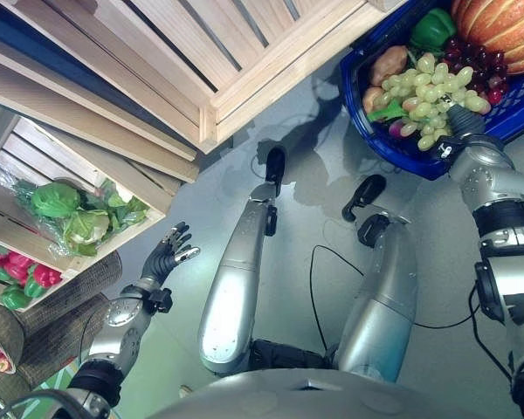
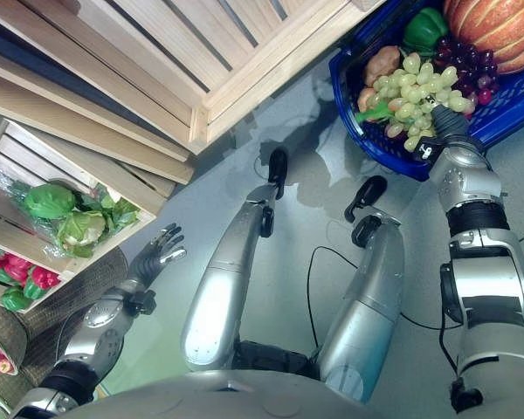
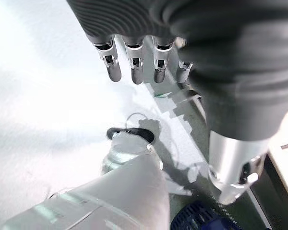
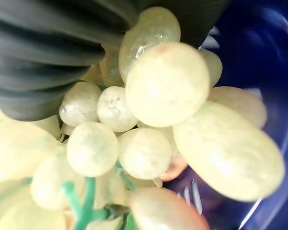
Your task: Pick up fruits and vegetables into the basket
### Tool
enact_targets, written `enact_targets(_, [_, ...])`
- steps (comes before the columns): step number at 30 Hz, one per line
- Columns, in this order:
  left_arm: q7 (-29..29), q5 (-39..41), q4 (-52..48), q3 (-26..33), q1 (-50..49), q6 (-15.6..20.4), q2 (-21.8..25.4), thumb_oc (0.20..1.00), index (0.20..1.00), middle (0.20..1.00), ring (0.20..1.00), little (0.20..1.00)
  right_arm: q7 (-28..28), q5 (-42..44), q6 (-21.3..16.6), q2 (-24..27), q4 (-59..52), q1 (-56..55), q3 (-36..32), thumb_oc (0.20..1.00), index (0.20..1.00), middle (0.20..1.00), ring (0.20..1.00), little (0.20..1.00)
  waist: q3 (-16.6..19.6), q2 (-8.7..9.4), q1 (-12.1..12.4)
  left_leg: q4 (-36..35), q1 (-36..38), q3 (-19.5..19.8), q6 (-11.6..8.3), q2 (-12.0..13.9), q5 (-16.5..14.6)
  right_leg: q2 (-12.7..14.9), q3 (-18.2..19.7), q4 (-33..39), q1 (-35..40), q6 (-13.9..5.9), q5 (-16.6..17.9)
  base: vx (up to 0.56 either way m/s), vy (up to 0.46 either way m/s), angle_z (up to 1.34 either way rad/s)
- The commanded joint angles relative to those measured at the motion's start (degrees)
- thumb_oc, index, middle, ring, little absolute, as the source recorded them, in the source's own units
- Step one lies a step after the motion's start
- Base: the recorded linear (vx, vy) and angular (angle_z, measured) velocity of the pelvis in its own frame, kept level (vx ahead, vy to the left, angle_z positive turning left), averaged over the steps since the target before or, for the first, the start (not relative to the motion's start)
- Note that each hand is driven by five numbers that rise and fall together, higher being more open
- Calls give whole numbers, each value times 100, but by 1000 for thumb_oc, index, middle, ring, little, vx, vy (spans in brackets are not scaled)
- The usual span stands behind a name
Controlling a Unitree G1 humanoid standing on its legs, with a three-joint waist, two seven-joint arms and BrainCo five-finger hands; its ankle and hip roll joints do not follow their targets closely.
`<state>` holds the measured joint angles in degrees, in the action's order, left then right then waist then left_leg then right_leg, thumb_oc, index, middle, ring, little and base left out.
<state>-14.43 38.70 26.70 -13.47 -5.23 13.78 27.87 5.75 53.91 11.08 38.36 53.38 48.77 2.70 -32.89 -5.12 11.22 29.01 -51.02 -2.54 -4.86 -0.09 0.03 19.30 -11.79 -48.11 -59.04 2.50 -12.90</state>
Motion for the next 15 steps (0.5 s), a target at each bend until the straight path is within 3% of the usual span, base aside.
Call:
enact_targets(1, [-176,145,30,-341,-429,75,-462,1000,1000,1000,1000,1000,-268,1244,-424,575,231,-140,-268,200,200,200,200,200,310,-1324,-142,-65,-184,-250,458,14,-386,-362,-34,-453,-262,-151,-491,0,0,0])
enact_targets(6, [-142,230,-21,-522,-440,130,-500,1000,1000,1000,1000,1000,-360,1898,-976,465,310,-257,-604,200,200,200,200,200,310,-1416,-201,-128,-196,-290,443,1,-353,-397,42,-400,-324,-183,-450,-6,4,0])
enact_targets(7, [-128,267,-15,-554,-435,156,-504,1000,1000,1000,1000,1000,-286,1975,-1167,431,293,-294,-670,630,630,630,630,630,310,-1426,-221,-170,-176,-301,436,0,-333,-417,55,-345,-308,-190,-426,-37,16,0])
enact_targets(8, [-120,316,-9,-575,-442,178,-502,1000,1000,1000,1000,1000,-313,1973,-1290,414,287,-319,-733,1000,1000,1000,1000,1000,310,-1434,-242,-215,-151,-310,426,2,-315,-438,63,-296,-282,-198,-410,-36,11,0])
enact_targets(12, [-160,358,91,-557,-467,240,-569,1000,1000,1000,1000,1000,-535,1586,-1674,310,173,-425,-765,1000,1000,1000,1000,1000,310,-1439,-288,-391,41,-335,385,-2,-255,-503,53,-75,-109,-215,-331,-38,19,0])
enact_targets(15, [-205,328,245,-472,-447,255,-616,1000,1000,1000,1000,1000,-720,1235,-1694,170,92,-558,-704,1000,1000,1000,1000,1000,310,-1386,-335,-517,255,-351,356,-5,-221,-568,12,137,111,-227,-252,-46,24,-4])
